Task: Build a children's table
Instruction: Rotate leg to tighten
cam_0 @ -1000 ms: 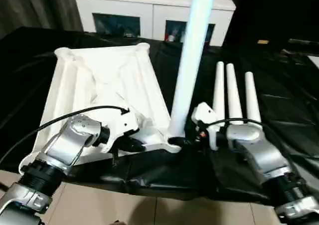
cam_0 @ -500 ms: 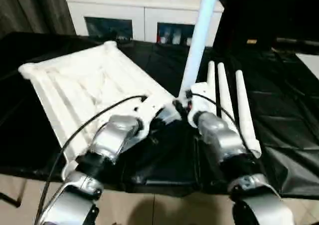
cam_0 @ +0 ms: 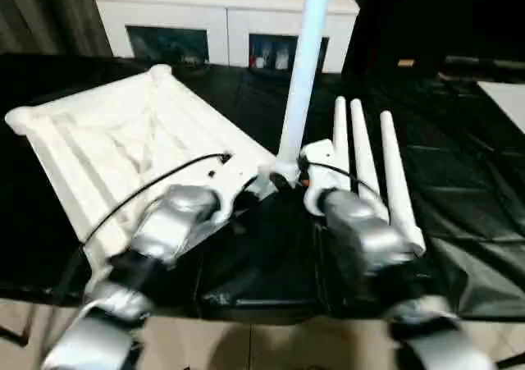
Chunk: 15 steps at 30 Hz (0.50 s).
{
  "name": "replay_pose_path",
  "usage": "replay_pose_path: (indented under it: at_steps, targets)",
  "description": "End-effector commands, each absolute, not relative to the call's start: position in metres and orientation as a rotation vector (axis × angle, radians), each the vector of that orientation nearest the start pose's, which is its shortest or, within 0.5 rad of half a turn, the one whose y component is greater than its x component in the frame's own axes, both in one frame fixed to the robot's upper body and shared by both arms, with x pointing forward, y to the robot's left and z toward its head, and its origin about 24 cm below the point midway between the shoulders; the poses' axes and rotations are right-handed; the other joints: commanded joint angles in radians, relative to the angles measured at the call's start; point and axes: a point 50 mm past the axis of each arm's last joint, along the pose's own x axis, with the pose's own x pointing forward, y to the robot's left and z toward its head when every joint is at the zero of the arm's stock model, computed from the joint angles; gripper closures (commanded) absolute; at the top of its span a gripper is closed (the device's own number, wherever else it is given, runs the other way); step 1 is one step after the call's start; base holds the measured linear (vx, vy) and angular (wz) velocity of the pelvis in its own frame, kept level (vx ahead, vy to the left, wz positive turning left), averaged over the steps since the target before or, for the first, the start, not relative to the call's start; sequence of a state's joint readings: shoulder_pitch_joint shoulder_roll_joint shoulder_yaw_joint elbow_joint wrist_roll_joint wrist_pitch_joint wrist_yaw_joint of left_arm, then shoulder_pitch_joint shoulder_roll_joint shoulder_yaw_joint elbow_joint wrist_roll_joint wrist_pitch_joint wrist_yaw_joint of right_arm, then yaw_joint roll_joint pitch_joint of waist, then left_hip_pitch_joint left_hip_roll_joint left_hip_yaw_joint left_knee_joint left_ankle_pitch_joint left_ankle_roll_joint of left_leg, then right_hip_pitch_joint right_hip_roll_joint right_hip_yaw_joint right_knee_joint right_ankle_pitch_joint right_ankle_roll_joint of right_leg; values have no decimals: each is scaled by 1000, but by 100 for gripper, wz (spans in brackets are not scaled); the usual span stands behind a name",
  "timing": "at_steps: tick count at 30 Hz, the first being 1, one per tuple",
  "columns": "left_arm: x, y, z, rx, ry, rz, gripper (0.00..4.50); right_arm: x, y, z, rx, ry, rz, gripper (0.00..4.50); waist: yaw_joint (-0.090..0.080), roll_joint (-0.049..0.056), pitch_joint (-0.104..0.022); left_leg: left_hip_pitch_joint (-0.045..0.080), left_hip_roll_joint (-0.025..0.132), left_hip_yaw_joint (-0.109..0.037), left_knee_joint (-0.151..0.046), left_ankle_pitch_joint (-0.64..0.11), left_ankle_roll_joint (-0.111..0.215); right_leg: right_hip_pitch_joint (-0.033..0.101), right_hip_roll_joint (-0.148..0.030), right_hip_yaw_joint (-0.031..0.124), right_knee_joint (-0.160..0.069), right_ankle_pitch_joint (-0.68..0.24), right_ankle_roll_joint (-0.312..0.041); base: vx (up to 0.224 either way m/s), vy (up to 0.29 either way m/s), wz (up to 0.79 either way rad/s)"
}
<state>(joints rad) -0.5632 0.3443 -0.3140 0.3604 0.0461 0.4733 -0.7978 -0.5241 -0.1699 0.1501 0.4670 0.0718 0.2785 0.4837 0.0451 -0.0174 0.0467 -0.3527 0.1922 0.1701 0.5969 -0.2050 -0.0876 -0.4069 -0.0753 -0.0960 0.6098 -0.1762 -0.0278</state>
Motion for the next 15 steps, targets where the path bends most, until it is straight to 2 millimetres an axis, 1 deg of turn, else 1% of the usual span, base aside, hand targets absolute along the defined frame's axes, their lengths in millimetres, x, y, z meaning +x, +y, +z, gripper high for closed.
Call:
replay_pose_path:
  at_steps: [1, 2, 3, 4, 5, 6, 7, 8, 9, 10, 11, 12, 13, 14, 15]
  targets:
    - [318, 123, 61, 462, 516, -1013, 450, 329, -112, 60, -176, 268, 749, 80, 8, 12, -62, -3, 41, -10, -72, -119, 55, 62, -73, 63, -61, -91, -213, 0, 0, 0]
    - [315, 126, 62, 473, 510, -1047, 450, 326, -115, 61, -186, 265, 782, 80, 11, 13, -63, -1, 39, -8, -71, -110, 62, 62, -71, 63, -58, -68, -226, 0, 0, 0]
    - [311, 127, 62, 473, 513, -1099, 450, 323, -119, 62, -194, 262, 818, 80, 11, 12, -62, -1, 40, -7, -71, -111, 63, 62, -71, 64, -58, -64, -230, 0, 0, 0]
    - [308, 131, 61, 478, 530, -1134, 450, 320, -122, 64, -201, 260, 854, 80, 17, 13, -63, 0, 42, -8, -70, -112, 68, 65, -74, 64, -55, -54, -234, 0, 0, 0]
    - [301, 135, 62, 492, 539, -1213, 450, 316, -126, 65, -208, 264, 902, 80, 15, 12, -61, -1, 41, -8, -71, -111, 69, 64, -73, 65, -55, -53, -236, 0, 0, 0]
    - [300, 136, 62, 490, 546, -1232, 450, 315, -127, 65, -210, 265, 912, 80, 17, 13, -60, 2, 43, -8, -73, -120, 69, 63, -74, 64, -56, -62, -239, 0, 0, 0]
    - [294, 140, 63, 493, 559, -1291, 450, 312, -130, 66, -215, 272, 952, 80, 18, 15, -59, 5, 43, -8, -74, -135, 66, 61, -73, 64, -58, -77, -242, 0, 0, 0]
    - [294, 140, 63, 493, 559, -1293, 450, 312, -130, 66, -215, 273, 954, 80, 18, 15, -59, 4, 43, -7, -73, -139, 64, 62, -72, 64, -57, -84, -241, 0, 0, 0]
    - [292, 142, 65, 496, 568, -1309, 450, 308, -131, 67, -225, 280, 994, 80, 18, 11, -57, 5, 43, -7, -76, -160, 55, 60, -72, 64, -61, -116, -238, 0, 0, 0]
    - [292, 143, 66, 495, 574, -1309, 450, 307, -131, 67, -231, 283, 1013, 80, 20, 12, -56, 7, 44, -7, -76, -169, 48, 60, -74, 65, -63, -139, -234, 0, 0, 0]
    - [292, 144, 66, 501, 576, -1296, 450, 305, -131, 68, -231, 287, 1032, 80, 20, 13, -54, 10, 45, -6, -77, -184, 42, 56, -73, 66, -66, -164, -230, 0, 0, 0]
    - [293, 144, 66, 501, 576, -1293, 450, 305, -130, 67, -235, 289, 1042, 80, 20, 13, -54, 10, 45, -6, -77, -184, 42, 56, -73, 66, -66, -164, -230, 0, 0, 0]
    - [293, 145, 66, 500, 577, -1293, 450, 304, -129, 67, -239, 291, 1051, 80, 22, 12, -55, 10, 44, -5, -77, -186, 34, 56, -74, 67, -67, -177, -226, 0, 0, 0]
    - [293, 145, 66, 501, 577, -1293, 450, 304, -129, 66, -242, 292, 1056, 80, 21, 12, -54, 8, 43, -6, -77, -186, 32, 58, -74, 67, -68, -182, -224, 0, 0, 0]
    - [294, 145, 66, 502, 576, -1294, 450, 303, -127, 66, -244, 297, 1071, 80, 23, 7, -54, 7, 43, -7, -77, -186, 33, 59, -76, 66, -69, -198, -217, 0, 0, 0]
